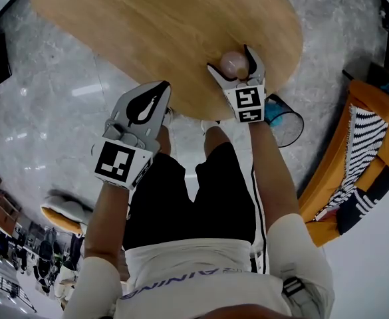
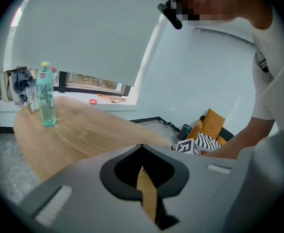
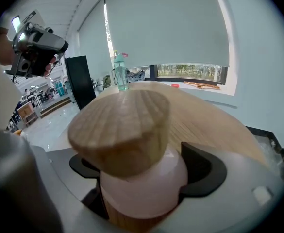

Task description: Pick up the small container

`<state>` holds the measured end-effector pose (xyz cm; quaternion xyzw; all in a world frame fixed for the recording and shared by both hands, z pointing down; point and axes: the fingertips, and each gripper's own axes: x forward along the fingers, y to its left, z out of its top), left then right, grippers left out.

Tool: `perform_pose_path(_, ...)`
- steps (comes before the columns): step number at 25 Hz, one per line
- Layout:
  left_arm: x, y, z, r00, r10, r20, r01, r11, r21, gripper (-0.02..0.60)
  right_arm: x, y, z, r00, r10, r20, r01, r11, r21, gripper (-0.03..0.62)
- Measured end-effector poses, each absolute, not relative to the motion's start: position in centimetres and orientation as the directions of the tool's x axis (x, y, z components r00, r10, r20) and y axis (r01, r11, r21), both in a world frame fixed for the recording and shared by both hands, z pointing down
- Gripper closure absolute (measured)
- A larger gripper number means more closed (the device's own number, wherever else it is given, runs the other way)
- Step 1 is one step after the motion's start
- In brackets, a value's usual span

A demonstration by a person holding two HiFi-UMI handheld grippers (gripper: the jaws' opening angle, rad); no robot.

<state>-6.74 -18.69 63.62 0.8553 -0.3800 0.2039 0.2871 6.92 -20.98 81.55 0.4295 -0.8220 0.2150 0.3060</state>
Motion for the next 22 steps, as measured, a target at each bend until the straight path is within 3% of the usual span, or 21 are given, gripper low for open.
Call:
perform_pose_path(10,-6.4,-18.7,64.4,0.635,-0.525,0.567,-0.763,-0.543,0.351,0.580,7.1,-21.0,82.0,-0.416,-0.572,0.707,-0.837,0.545,-0.052,0.157)
perform_pose_path(22,-6.3,-18.5,65.1,0.643,-0.507,0.574,-0.757,-0.536,0.374,0.580,7.0,-20.8,82.2,-0.418,-0.559,0.716,-0.827,0.560,-0.046,0.164)
